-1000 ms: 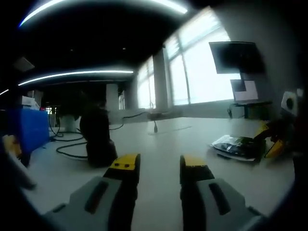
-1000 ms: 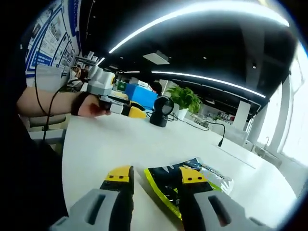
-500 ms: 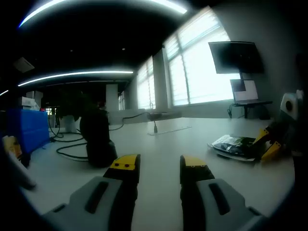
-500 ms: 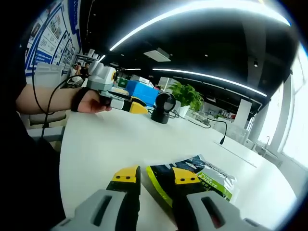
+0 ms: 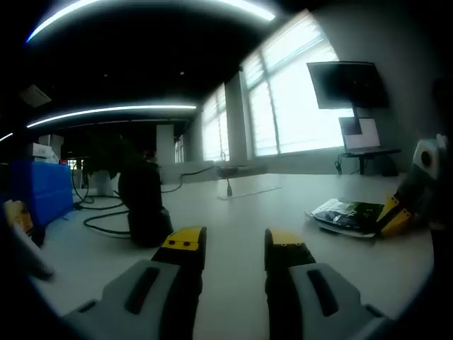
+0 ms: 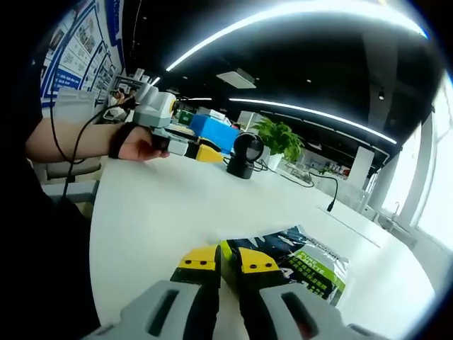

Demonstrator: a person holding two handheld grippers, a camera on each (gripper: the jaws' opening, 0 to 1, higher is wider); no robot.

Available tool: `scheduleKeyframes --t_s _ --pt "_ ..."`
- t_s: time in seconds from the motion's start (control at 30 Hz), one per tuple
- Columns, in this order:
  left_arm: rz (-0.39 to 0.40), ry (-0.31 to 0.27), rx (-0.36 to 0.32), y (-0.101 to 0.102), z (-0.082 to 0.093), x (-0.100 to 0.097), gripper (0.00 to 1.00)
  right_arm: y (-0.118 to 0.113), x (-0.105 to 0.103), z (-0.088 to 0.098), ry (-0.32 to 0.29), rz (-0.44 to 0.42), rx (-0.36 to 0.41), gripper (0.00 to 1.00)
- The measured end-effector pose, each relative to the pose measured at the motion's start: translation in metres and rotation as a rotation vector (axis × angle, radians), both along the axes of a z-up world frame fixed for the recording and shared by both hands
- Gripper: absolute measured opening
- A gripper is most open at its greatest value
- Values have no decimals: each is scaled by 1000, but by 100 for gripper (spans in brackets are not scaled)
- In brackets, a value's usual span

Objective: Clip sheet goods on table flip sheet goods clip sheet goods scan sheet goods put sheet goods back to table

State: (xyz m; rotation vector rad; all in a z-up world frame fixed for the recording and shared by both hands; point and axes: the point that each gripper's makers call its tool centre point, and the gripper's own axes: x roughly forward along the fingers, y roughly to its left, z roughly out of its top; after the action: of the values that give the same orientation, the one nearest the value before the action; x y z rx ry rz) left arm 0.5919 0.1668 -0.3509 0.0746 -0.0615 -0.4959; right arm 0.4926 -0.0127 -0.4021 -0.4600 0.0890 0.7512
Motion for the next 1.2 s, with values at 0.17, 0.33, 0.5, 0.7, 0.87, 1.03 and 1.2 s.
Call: scheduleKeyframes --t_s 0.17,0.33,0.5,0.7,0.87,1.03,1.2 --pt "0 2 0 0 -1 0 26 0 -1 1 -6 5 1 2" --pt "0 3 2 0 -1 0 26 0 -4 2 4 13 16 0" --pt "0 4 3 -1 -1 0 26 0 -4 3 4 20 25 0" --pt "1 4 3 0 -1 0 26 -1 -6 5 1 23 29 0" --pt "1 5 3 0 -1 0 26 -4 -17 9 13 69 -12 0" --pt "2 5 4 0 -1 0 26 -7 -30 11 32 121 -57 0" --pt "2 6 6 -1 -2 0 26 -7 -31 10 41 131 -37 0"
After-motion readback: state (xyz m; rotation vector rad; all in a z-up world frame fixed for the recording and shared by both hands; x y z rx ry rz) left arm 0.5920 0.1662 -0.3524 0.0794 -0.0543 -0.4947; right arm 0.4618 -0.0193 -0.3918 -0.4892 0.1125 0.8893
